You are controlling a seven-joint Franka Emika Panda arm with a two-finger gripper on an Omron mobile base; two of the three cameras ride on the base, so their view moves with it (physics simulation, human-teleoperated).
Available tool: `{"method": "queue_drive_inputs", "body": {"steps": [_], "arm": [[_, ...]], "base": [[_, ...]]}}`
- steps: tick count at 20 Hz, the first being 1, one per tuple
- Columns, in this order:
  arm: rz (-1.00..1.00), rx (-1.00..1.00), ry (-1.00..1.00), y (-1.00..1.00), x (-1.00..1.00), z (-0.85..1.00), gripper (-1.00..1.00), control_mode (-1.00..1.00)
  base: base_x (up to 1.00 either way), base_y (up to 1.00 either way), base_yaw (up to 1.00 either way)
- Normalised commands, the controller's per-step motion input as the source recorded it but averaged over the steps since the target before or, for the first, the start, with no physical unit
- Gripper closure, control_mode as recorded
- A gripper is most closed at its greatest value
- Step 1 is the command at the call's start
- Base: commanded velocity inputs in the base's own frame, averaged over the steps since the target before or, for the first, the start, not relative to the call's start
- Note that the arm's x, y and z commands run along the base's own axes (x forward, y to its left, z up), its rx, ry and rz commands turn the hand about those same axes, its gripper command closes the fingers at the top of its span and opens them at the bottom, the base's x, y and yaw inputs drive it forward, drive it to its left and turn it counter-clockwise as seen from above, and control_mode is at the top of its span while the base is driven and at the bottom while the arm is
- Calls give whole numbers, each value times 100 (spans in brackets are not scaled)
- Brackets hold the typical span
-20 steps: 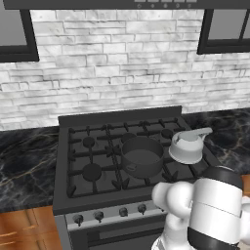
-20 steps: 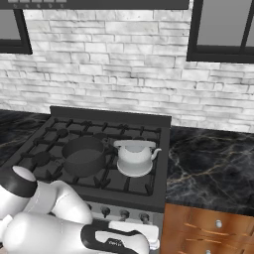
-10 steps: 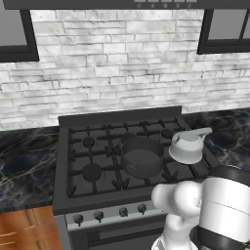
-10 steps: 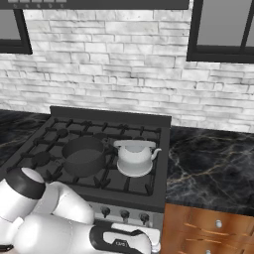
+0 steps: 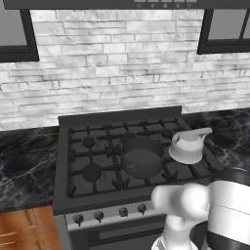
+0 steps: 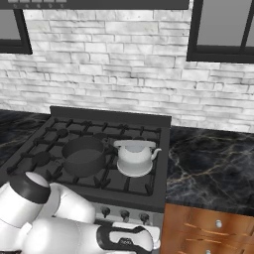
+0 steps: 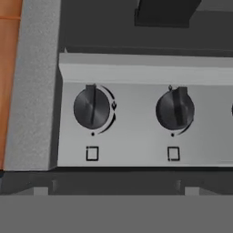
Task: Pick the kettle from the counter and place it on a stove burner. Then turn the burner on.
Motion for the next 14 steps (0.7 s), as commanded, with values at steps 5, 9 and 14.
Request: {"method": "queue_drive_inputs", "body": {"steps": [5, 9, 14], "arm": [[0, -3, 0, -1, 22, -24, -100, -100], [0, -3, 0, -14, 19, -37, -100, -100], [0, -2, 0, -26, 13, -41, -100, -100]], "base": [[0, 0, 0], [0, 0, 0], [0, 0, 0]]}}
